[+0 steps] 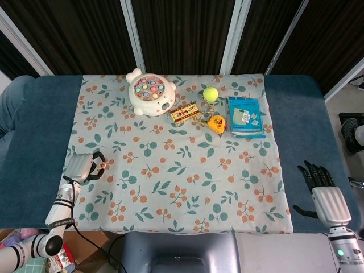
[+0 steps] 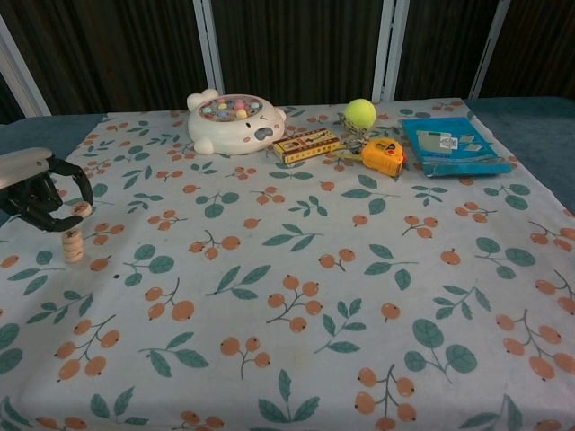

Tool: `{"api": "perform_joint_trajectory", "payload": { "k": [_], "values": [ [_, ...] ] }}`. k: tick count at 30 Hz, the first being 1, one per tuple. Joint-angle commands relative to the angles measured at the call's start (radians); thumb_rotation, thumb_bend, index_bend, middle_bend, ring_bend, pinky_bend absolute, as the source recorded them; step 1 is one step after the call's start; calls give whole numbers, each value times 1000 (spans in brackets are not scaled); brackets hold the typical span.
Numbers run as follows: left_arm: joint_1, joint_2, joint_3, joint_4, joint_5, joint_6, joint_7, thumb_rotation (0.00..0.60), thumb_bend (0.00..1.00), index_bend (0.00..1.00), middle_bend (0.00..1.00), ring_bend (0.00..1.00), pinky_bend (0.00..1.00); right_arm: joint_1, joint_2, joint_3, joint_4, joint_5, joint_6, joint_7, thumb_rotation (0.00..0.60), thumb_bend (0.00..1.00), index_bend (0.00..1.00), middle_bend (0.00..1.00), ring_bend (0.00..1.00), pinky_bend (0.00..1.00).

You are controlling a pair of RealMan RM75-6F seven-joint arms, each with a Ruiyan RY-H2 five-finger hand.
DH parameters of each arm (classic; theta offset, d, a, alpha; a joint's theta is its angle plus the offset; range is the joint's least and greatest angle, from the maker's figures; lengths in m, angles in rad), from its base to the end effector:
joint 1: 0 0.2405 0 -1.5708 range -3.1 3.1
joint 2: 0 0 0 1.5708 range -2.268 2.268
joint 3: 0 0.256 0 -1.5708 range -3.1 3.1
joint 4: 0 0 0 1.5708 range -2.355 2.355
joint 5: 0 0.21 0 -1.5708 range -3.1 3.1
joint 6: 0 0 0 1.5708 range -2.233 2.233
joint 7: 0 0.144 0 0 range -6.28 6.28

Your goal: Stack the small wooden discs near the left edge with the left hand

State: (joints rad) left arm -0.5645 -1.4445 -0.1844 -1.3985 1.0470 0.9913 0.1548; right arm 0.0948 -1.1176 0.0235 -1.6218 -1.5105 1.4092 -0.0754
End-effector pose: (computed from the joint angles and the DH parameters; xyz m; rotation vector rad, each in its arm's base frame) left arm -0.2507 0.3397 0.0380 -1.5397 -1.1481 -0.8396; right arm -0.3124 -0.1777 0.1444 1.4811 -0.9148 0.8060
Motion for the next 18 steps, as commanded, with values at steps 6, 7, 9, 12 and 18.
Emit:
{"api": "perform_joint_trajectory", "payload": {
  "k": [6,7,9,12,18],
  "values": [
    [18,1,20,20,25,3,-31,600,382,495,1000,1000,1000,0,-1,-3,-1,-3,-1,-3,600,149,0,0,0,0],
    [20,1,21,21,27,2,-34,600,383,494,1000,1000,1000,0,-2,-3,-2,-3,0,-3,600,149,0,0,0,0],
    [22,1,24,26,30,1,-39,600,383,494,1000,1000,1000,-1,-2,-3,-2,-3,2,-3,600,149,0,0,0,0],
    [24,-2,24,35,30,-3,-45,600,382,492,1000,1000,1000,0,-2,-4,-2,-2,-1,-5,600,149,0,0,0,0],
    [26,-6,26,52,34,-8,-53,600,382,487,1000,1000,1000,0,-3,-3,-3,1,-1,-6,600,149,0,0,0,0]
  ]
}}
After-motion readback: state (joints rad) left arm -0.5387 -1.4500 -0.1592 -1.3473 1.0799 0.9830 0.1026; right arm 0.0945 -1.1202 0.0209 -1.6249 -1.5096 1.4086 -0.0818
